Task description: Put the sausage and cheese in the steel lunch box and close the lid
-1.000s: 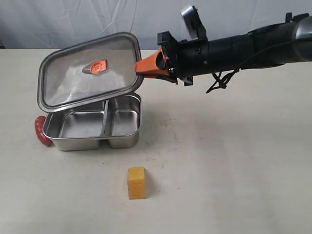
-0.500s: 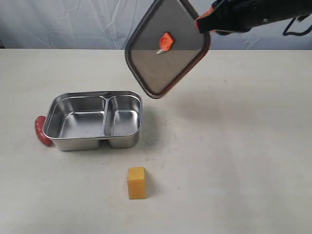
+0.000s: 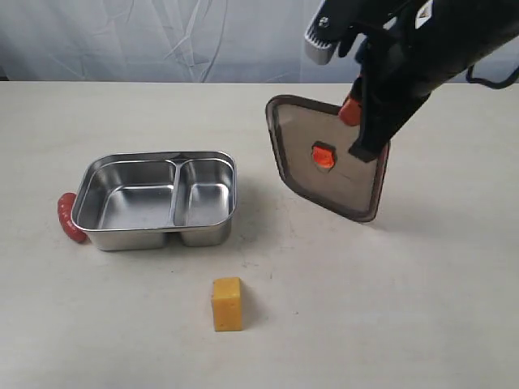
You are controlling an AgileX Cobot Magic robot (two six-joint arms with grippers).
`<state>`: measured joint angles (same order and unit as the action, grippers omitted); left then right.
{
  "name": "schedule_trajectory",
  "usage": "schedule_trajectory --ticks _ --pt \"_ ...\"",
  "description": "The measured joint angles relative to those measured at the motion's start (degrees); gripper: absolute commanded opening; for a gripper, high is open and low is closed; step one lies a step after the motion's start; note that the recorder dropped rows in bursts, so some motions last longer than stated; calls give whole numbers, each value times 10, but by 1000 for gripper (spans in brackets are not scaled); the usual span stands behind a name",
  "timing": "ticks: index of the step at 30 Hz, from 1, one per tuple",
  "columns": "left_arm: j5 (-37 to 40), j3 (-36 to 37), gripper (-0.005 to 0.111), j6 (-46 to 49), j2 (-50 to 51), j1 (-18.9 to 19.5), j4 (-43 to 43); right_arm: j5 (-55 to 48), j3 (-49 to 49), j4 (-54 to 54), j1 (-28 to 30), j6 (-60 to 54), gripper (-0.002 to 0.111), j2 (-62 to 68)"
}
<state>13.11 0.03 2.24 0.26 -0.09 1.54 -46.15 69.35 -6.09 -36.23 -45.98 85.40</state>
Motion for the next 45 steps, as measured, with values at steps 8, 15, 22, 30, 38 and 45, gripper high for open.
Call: schedule_trajectory --ticks 8,15,22,30,38,45 --pt "0 0 0 0 0 -21 0 -132 0 1 -124 97 -1 82" --pt "0 0 0 0 0 -21 0 -188 0 -9 -130 167 12 161" --pt "0 0 0 0 0 -21 0 -211 0 -9 -130 172 45 170" --pt "0 0 0 0 0 -21 0 -226 0 -16 -131 190 35 158" --pt "0 0 0 0 0 -21 0 -184 0 -49 -131 196 0 69" --pt "-9 0 0 -2 0 -21 -76 -147 0 -95 -131 202 0 -28"
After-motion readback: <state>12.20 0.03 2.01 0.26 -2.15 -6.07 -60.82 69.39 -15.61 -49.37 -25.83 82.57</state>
